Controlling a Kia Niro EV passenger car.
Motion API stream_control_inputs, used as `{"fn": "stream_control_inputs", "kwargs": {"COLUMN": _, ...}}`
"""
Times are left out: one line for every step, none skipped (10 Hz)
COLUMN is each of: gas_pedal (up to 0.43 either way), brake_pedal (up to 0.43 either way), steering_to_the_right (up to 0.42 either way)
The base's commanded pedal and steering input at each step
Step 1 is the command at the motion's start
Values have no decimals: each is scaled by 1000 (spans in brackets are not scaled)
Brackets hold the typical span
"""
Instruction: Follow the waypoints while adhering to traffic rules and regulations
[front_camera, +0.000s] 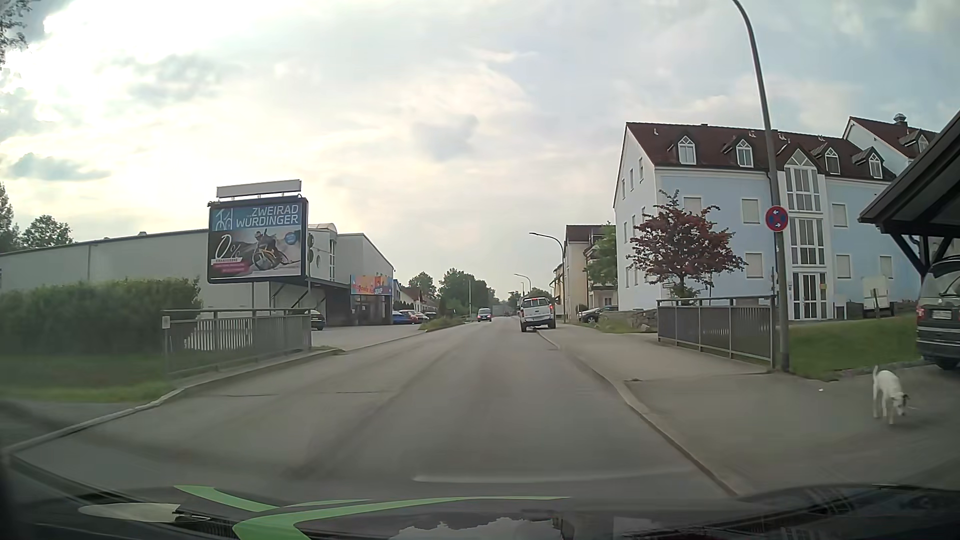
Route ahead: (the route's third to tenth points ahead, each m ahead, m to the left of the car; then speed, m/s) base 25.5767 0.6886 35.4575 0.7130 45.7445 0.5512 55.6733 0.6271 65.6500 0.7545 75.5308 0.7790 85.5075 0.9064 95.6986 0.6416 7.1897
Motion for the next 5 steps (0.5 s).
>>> {"fn": "stream_control_inputs", "kwargs": {"gas_pedal": 0, "brake_pedal": 195, "steering_to_the_right": 9}}
{"fn": "stream_control_inputs", "kwargs": {"gas_pedal": 0, "brake_pedal": 195, "steering_to_the_right": 8}}
{"fn": "stream_control_inputs", "kwargs": {"gas_pedal": 0, "brake_pedal": 195, "steering_to_the_right": 7}}
{"fn": "stream_control_inputs", "kwargs": {"gas_pedal": 0, "brake_pedal": 195, "steering_to_the_right": 7}}
{"fn": "stream_control_inputs", "kwargs": {"gas_pedal": 0, "brake_pedal": 195, "steering_to_the_right": 7}}
